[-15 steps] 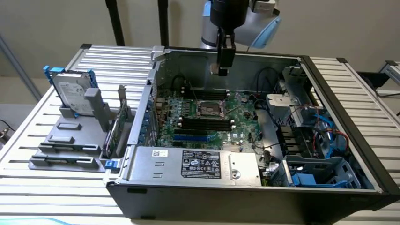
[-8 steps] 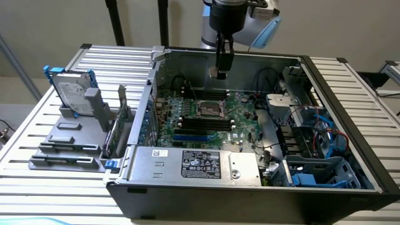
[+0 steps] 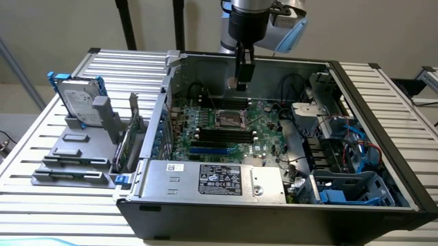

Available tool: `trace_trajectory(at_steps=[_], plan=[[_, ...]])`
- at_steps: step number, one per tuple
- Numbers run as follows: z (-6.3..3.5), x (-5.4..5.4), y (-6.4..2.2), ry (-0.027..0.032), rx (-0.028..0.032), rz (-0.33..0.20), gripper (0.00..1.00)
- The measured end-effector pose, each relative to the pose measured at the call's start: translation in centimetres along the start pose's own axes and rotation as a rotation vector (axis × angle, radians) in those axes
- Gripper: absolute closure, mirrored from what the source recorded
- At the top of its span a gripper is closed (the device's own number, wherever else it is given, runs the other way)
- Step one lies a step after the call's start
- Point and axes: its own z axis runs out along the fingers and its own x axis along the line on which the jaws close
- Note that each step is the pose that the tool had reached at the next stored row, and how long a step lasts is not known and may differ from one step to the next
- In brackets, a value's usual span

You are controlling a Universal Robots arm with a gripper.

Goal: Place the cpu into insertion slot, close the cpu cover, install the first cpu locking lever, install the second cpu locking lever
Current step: 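Place the cpu into insertion slot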

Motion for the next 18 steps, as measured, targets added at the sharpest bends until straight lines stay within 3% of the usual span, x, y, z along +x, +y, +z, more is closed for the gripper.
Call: trace_trajectory(at_steps=[18], plan=[[3.27, -0.2, -0.1, 0.0007, 0.0012, -0.029, 0.46]])
